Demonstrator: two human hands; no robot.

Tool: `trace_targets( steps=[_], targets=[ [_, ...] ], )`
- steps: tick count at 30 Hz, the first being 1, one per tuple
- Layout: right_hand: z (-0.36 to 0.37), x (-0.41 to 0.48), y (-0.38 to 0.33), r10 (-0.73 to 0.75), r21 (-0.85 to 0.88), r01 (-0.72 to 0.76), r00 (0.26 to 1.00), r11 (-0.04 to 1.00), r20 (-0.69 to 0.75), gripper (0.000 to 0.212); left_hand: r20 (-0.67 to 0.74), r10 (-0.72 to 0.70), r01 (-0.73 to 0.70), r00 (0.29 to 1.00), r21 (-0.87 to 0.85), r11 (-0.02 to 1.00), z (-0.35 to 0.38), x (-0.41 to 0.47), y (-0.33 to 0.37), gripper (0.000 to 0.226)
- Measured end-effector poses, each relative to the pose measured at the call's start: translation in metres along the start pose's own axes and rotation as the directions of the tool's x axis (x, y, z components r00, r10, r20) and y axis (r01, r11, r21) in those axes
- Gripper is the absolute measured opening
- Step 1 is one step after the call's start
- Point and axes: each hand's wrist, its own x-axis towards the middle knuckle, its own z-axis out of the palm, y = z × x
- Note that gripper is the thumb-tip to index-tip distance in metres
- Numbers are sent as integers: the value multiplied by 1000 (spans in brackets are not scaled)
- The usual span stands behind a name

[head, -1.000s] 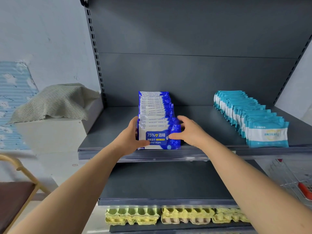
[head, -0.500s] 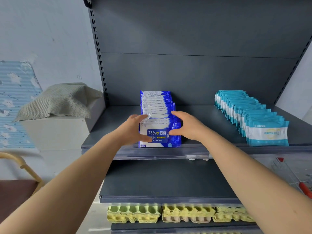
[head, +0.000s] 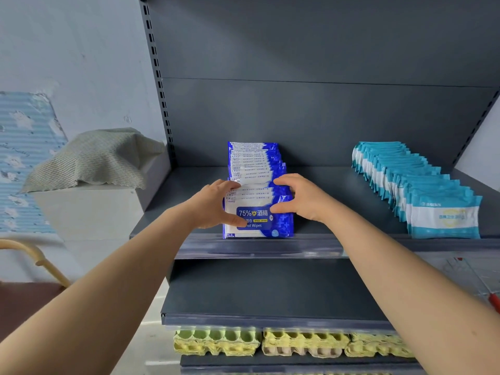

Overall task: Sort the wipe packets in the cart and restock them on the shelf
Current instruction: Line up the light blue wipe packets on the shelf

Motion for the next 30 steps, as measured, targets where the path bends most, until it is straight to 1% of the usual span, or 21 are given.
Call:
trace_targets(
  steps=[2,4,6,8,10,11,14,17,19,21,22,25,26,28,30],
  targets=[
    [-1,-2,3,38,88,-36,999,995,-16,84,-3,-24,24,1000,-70,997,3,1,0,81],
    [-2,-1,2,69,119,-68,998,991,-3,87,-1,-42,41,999,-103,994,3,4,2,76],
    [-2,4,-1,61,115,-57,998,992,-32,86,-73,-30,22,997,-104,994,4,9,5,73],
    [-4,9,-5,34,96,-25,995,995,-89,79,-175,-26,5,984,-119,993,7,13,11,72],
    [-5,11,-5,16,83,-8,995,997,-95,75,-225,-18,-6,974,-108,994,10,15,12,78],
    [-7,9,-4,14,76,-8,998,997,-69,75,-221,-10,-9,975,-86,996,11,15,11,82],
    [-9,6,3,28,75,-32,999,997,45,84,-148,12,-15,989,-23,1000,8,7,4,93],
    [-8,3,4,39,90,-46,997,995,71,92,-85,19,-21,996,-31,999,5,1,0,95],
    [-8,2,3,53,66,-57,997,996,60,104,-64,14,-19,998,-71,997,2,-2,2,103],
    [-9,0,1,56,61,-59,997,996,54,113,-62,8,-18,998,-176,984,-1,-4,6,107],
    [-9,-1,0,49,89,-55,997,995,66,111,-56,9,-22,998,-234,972,-2,-5,8,102],
    [-5,-6,-4,19,218,-55,986,974,164,85,-2,16,-15,1000,-358,933,2,-3,8,67],
    [-2,-8,-6,11,229,-54,983,972,184,79,12,13,-8,1000,-378,926,5,-3,7,62],
    [2,-8,-5,23,239,-60,988,969,155,72,-9,-11,6,1000,-414,910,12,-1,5,60],
    [1,-5,-3,103,264,-115,993,957,61,64,-78,-59,14,995,-484,875,15,0,5,57]
  ],
)
